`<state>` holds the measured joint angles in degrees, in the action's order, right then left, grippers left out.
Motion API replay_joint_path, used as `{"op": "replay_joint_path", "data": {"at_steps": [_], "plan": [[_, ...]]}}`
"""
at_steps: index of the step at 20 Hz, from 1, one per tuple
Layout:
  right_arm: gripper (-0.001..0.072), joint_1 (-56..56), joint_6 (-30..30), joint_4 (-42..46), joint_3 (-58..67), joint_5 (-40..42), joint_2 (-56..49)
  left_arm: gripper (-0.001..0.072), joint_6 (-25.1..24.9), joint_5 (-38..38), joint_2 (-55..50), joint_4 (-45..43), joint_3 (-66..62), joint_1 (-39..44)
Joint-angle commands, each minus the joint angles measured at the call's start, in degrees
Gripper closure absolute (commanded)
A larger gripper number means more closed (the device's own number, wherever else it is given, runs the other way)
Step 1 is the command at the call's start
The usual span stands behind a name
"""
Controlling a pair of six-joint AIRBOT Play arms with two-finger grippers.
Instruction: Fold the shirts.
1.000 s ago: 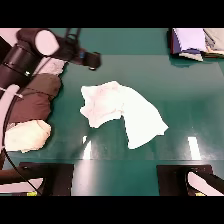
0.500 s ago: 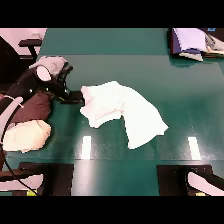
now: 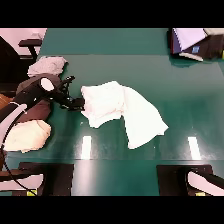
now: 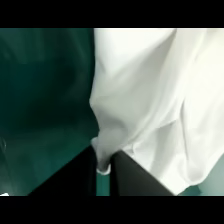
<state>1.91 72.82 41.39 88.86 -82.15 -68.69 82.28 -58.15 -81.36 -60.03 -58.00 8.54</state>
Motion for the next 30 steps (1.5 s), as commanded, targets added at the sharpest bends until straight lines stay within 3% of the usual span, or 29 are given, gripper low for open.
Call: {"op": "replay_joint_path", "data": {"at_steps": [1, 4, 6, 7, 9, 14, 15, 16, 17, 23, 30], "plan": [[0.0694, 2.80, 2.60, 12.55, -12.07, 0.04, 3.21, 0.0679, -0.50, 4.22, 0.09, 1.05, -0.28, -0.07], [0.0673, 5.84, 5.84, 22.12, -26.75, 0.35, 7.30, 0.0679, -1.88, 2.99, 0.13, 0.61, -3.98, -0.07], [0.0226, 8.31, 5.81, 20.61, -36.85, 1.77, 8.52, 0.0679, -1.92, 2.34, 0.13, 0.63, -6.38, -0.07], [0.0213, 8.96, 5.77, 19.21, -41.70, 2.97, 8.24, 0.0679, -1.92, 2.36, 0.13, 0.63, -7.21, -0.07], [0.0295, 7.91, 2.60, 15.10, -48.89, 5.27, 6.32, 0.0679, -1.90, 2.43, 0.13, 0.68, -7.74, -0.07], [0.0303, -3.02, 0.61, 11.10, -52.68, 14.08, -1.55, 0.0679, -2.78, 2.08, 0.13, 0.61, -7.72, -0.07], [0.0353, -4.76, 0.61, 11.17, -51.74, 15.34, -2.82, 0.0679, -2.84, 2.08, 0.13, 0.42, -7.78, -0.07], [0.0558, -6.10, 0.59, 11.26, -50.40, 16.39, -3.87, 0.0679, -2.82, 1.99, 0.13, 0.24, -8.04, -0.07], [0.0679, -6.78, 0.59, 11.30, -48.83, 16.70, -4.37, 0.0679, -2.80, 1.79, 0.52, 0.02, -8.59, -0.07], [0.0694, -3.10, 0.66, 15.41, -30.01, 9.94, 6.05, 0.0680, -1.99, 1.57, 14.27, -10.62, -20.85, -0.13], [0.0694, 7.41, 1.86, 15.69, 0.79, 2.86, 19.85, 0.0680, -1.22, 1.46, 32.65, -11.34, -42.47, -0.13]]}}
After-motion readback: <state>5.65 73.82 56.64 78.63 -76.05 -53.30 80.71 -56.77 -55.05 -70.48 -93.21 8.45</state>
